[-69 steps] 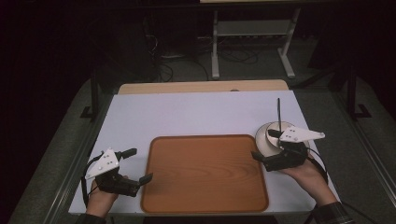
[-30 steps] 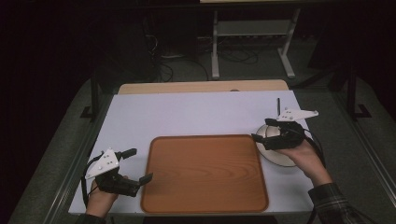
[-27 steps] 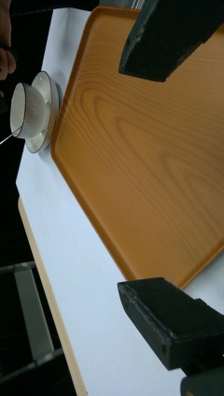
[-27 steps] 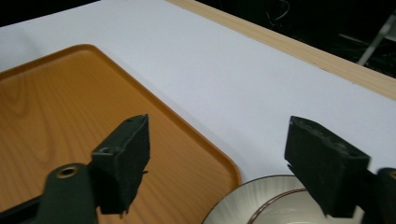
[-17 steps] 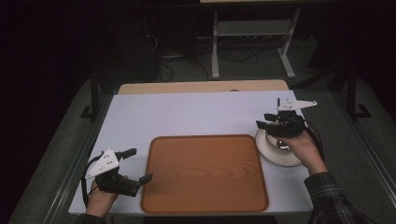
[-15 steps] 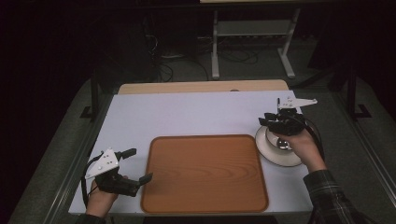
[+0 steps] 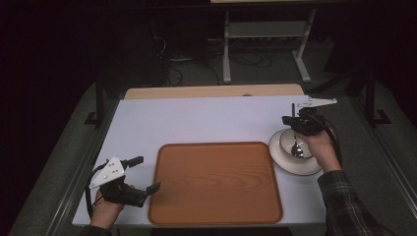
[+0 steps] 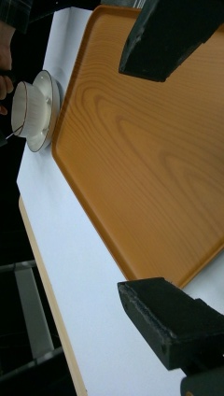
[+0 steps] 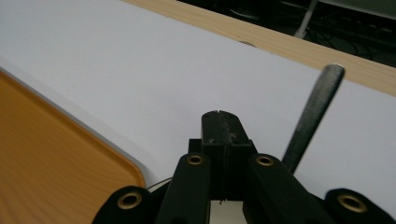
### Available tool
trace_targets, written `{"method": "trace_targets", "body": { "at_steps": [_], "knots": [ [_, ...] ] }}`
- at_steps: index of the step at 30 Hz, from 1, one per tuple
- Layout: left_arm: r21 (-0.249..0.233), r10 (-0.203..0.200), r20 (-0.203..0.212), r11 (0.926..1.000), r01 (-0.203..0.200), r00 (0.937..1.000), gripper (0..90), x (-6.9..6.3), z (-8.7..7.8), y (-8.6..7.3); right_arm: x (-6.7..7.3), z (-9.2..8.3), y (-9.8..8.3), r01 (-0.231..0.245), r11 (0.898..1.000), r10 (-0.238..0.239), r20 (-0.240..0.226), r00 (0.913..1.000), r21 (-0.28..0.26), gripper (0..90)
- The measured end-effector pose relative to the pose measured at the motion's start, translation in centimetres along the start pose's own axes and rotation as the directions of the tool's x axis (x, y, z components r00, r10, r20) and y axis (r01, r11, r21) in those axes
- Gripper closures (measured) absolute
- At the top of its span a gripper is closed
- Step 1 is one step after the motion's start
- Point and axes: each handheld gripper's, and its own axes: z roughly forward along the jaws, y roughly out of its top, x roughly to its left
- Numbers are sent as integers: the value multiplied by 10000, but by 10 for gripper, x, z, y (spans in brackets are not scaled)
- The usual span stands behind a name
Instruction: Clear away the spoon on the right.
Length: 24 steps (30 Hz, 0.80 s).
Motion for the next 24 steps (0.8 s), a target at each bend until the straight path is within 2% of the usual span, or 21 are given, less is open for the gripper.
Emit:
{"method": "trace_targets", "body": {
  "at_steps": [5,15,24],
  "knots": [
    [-22,-42,-26,10000,42,10000,0,1,0,0,-10,4,1,-273,9996,269,327,9991,113,895],
    [-60,-44,-43,10000,44,10000,0,1,-1,0,-17,8,-1,-543,9978,517,677,9964,379,895],
    [-58,-47,-48,10000,46,10000,0,1,-1,0,-24,4,-5,-693,9966,646,1007,9928,443,895]
  ]
}}
